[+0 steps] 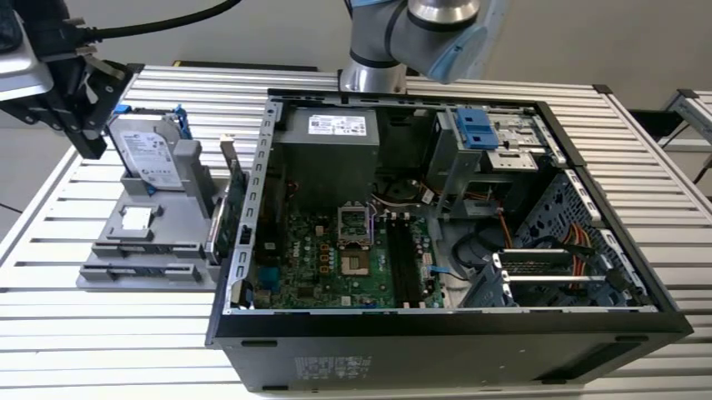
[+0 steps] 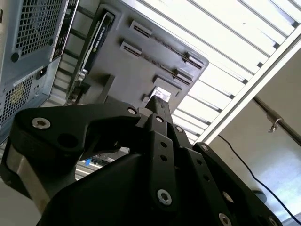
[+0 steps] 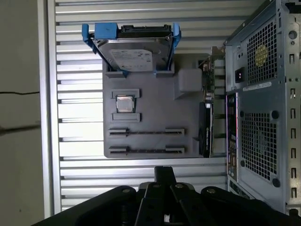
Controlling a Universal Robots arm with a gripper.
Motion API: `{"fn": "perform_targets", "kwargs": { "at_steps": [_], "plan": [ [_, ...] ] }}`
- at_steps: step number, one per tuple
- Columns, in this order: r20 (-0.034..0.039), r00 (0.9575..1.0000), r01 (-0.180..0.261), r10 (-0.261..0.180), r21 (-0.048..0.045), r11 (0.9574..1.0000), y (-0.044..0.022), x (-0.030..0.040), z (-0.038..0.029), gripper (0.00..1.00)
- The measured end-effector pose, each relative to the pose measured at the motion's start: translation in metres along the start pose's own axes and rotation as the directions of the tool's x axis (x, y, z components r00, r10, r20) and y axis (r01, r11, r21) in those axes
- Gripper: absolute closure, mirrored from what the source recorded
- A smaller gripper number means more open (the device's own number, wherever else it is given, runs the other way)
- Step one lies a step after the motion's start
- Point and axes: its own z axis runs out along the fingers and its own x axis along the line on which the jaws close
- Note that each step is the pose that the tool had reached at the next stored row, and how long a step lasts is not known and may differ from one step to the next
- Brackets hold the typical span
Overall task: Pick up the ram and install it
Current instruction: 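Pick up the ram and move it above insertion slot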
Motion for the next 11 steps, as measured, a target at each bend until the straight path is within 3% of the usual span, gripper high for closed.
{"fn": "perform_targets", "kwargs": {
  "at_steps": [11],
  "plan": [
    [-0.0001, 1.0, -0.002, 0.002, 0.0, 1.0, -0.0054, -0.0002, 0.0001, 1.0]
  ]
}}
